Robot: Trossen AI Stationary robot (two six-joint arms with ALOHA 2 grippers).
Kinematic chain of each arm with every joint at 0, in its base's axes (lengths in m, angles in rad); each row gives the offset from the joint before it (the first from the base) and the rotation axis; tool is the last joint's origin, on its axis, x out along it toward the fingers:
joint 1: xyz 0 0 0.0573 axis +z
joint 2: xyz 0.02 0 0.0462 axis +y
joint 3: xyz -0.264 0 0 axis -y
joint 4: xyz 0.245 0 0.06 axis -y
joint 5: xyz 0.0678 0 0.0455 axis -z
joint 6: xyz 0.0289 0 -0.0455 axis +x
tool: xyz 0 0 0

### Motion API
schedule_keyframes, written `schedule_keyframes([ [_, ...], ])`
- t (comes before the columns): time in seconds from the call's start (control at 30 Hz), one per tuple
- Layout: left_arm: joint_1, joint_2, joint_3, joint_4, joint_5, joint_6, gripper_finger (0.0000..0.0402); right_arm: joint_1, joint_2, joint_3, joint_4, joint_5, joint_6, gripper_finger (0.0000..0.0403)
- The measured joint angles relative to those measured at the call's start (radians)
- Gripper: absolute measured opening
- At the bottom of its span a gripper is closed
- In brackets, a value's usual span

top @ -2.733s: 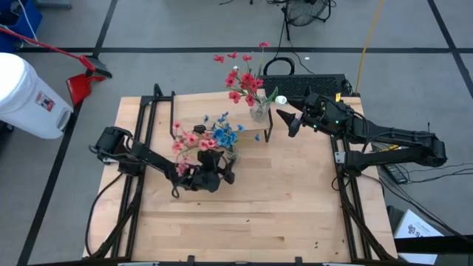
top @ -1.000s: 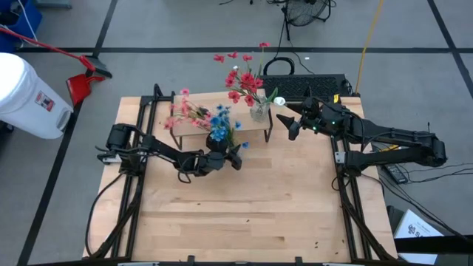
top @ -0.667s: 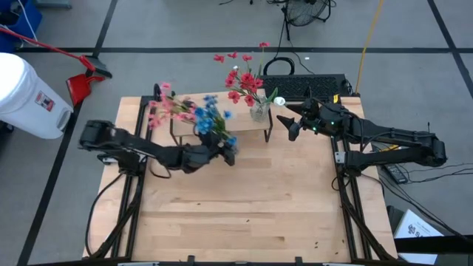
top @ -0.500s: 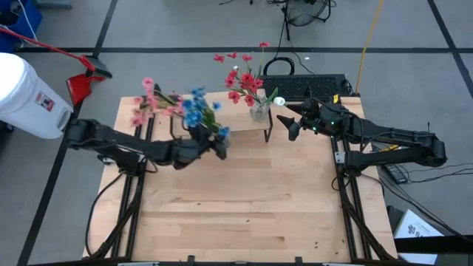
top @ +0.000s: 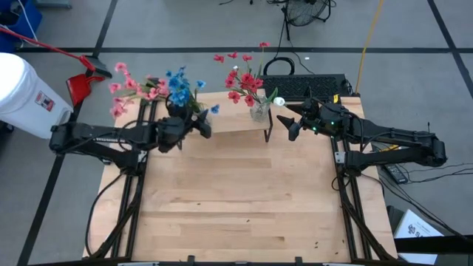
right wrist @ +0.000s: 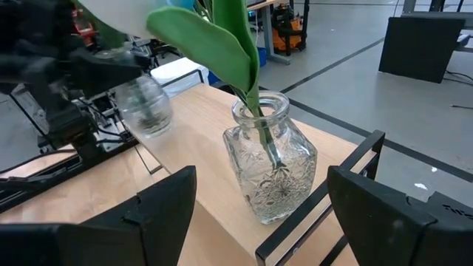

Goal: Pick and place flowers into a vace then onto a shelf
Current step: Put the transparent vase on the shelf

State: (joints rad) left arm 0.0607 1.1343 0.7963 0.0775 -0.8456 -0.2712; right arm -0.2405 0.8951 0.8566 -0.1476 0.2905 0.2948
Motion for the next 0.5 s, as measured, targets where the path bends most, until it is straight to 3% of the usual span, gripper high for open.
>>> schedule_keyframes([
  [0.5, 0.237, -0.011, 0.0, -0.142, 0.096, -0.016, 0.0163, 0.0, 0.0, 0.0, -0.014, 0.0, 0.015, 0.0293],
])
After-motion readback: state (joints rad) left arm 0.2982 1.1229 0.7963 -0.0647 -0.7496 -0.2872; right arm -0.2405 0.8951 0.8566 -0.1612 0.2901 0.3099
